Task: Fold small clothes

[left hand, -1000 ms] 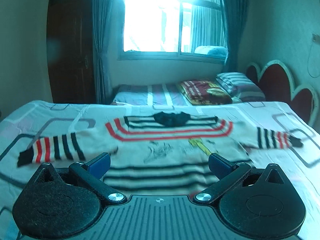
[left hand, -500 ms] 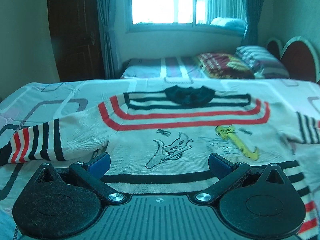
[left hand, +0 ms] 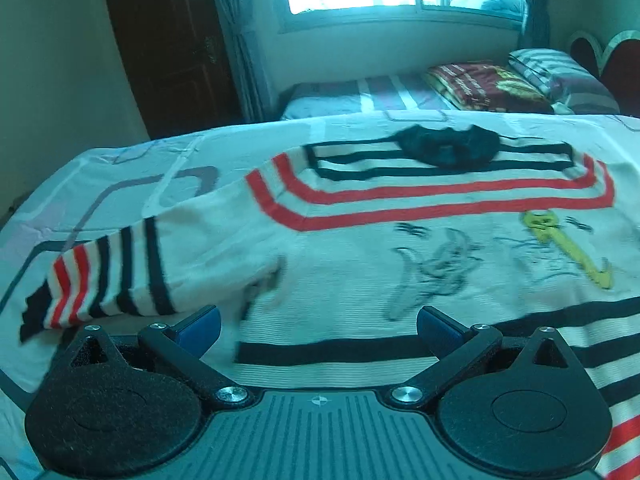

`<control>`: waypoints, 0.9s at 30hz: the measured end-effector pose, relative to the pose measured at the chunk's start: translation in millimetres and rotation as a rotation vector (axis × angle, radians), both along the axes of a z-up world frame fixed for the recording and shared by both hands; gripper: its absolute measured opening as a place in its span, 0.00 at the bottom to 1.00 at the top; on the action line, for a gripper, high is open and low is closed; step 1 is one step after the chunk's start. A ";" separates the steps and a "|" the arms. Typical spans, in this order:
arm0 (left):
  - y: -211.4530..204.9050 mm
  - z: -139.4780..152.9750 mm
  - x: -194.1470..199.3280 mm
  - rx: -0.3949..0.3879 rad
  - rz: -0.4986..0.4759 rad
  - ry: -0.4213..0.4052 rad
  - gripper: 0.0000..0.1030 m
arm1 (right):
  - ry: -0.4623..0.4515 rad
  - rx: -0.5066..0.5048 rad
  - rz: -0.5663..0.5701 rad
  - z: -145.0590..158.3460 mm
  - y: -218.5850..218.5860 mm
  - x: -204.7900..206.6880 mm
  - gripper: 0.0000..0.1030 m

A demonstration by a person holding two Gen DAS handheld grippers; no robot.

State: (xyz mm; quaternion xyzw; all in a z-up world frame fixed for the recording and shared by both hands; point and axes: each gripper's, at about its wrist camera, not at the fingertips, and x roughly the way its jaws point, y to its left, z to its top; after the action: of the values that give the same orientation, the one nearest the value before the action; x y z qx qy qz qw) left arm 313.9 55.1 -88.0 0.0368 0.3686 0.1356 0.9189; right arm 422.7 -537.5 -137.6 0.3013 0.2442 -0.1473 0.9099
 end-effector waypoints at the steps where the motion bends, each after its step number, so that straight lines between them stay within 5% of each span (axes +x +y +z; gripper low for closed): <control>1: 7.6 -1.2 -0.2 -0.008 0.004 -0.004 1.00 | -0.005 -0.051 0.033 9.0 16.1 2.2 0.08; 9: 75.9 -7.3 17.1 -0.162 -0.012 -0.036 1.00 | -0.033 -0.400 0.434 49.7 225.7 4.5 0.08; 16: 114.0 -3.0 20.6 -0.172 -0.025 -0.075 1.00 | 0.068 -0.579 0.786 -2.4 406.8 6.3 0.09; 18: 120.0 -3.6 21.7 -0.196 -0.030 -0.081 1.00 | 0.045 -0.665 0.855 -12.1 448.1 -6.2 0.19; 21: 119.7 -3.8 24.8 -0.226 -0.045 -0.092 1.00 | 0.001 -0.784 0.894 -12.2 472.5 -27.8 0.27; 27: 85.9 -14.7 56.5 -0.426 -0.133 -0.093 1.00 | -0.033 -0.733 0.838 1.7 433.8 -55.6 0.23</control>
State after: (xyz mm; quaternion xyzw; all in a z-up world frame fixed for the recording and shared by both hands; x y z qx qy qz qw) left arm 370.4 141.0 -102.7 -0.1400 0.3428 -0.0046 0.9289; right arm 367.1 -103.8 -135.8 -0.1557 0.2614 0.1568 0.9396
